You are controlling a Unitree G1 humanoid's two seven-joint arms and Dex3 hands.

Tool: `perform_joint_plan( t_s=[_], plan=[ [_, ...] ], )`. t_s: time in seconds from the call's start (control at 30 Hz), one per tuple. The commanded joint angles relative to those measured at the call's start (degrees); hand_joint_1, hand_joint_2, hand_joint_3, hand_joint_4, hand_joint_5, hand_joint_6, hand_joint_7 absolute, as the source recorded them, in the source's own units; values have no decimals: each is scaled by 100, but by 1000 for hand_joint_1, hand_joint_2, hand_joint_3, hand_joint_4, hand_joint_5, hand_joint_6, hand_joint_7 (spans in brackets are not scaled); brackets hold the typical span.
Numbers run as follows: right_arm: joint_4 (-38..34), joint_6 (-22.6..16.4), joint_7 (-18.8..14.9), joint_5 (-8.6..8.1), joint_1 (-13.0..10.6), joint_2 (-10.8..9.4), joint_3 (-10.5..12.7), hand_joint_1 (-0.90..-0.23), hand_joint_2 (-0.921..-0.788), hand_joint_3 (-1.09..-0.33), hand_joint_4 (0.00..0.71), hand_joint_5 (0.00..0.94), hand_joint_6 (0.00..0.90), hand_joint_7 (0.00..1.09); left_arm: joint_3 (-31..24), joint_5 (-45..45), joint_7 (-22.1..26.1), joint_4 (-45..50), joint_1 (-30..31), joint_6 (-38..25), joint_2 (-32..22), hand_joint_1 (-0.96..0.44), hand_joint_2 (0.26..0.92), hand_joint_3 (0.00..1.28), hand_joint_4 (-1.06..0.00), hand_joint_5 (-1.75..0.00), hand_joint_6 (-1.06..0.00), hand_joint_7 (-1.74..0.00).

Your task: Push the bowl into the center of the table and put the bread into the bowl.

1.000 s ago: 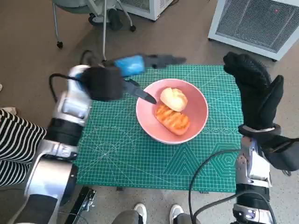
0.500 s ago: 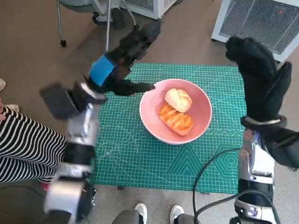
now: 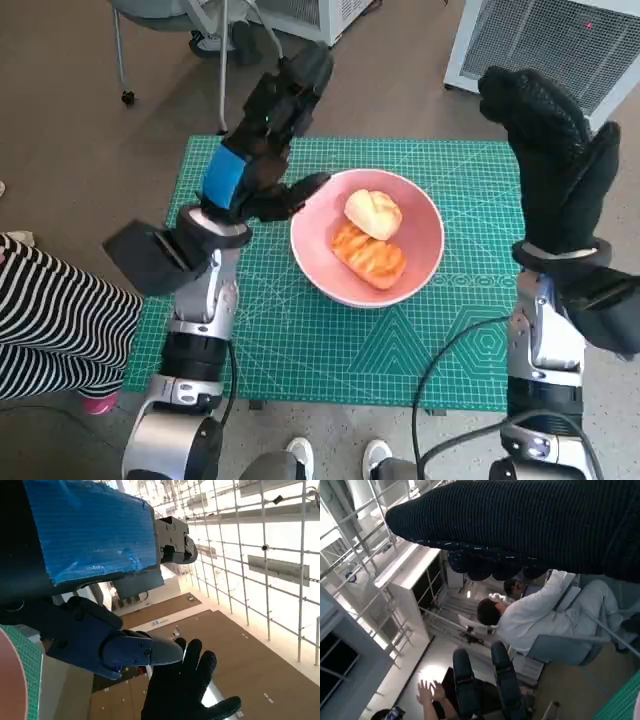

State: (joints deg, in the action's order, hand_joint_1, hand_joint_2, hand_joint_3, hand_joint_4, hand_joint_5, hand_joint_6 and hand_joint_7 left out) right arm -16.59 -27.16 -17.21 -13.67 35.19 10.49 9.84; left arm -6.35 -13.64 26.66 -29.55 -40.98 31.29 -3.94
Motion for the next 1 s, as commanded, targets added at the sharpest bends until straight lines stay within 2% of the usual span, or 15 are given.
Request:
perform_joint_plan(
  t_s=[0.03, 0.67, 1.0],
  plan=[
    [-284, -87, -58, 48, 41, 45, 1, -729, -921, -685, 168, 1, 92, 378, -37, 14, -78, -219, 76, 206, 42, -692, 921, 457, -1, -8, 1, -280],
    [-751, -507, -102, 85, 87, 29, -28, -711, -921, -690, 172, 2, 103, 379, -54, -82, 49, -591, 37, 571, 4, -699, 921, 446, 0, 0, 1, -282],
    [-800, -685, -65, 167, 8, 17, -89, -714, -921, -689, 172, 1, 91, 369, -124, -202, 202, -767, 3, 672, 22, -703, 921, 441, -3, -1, 1, -283]
  ],
)
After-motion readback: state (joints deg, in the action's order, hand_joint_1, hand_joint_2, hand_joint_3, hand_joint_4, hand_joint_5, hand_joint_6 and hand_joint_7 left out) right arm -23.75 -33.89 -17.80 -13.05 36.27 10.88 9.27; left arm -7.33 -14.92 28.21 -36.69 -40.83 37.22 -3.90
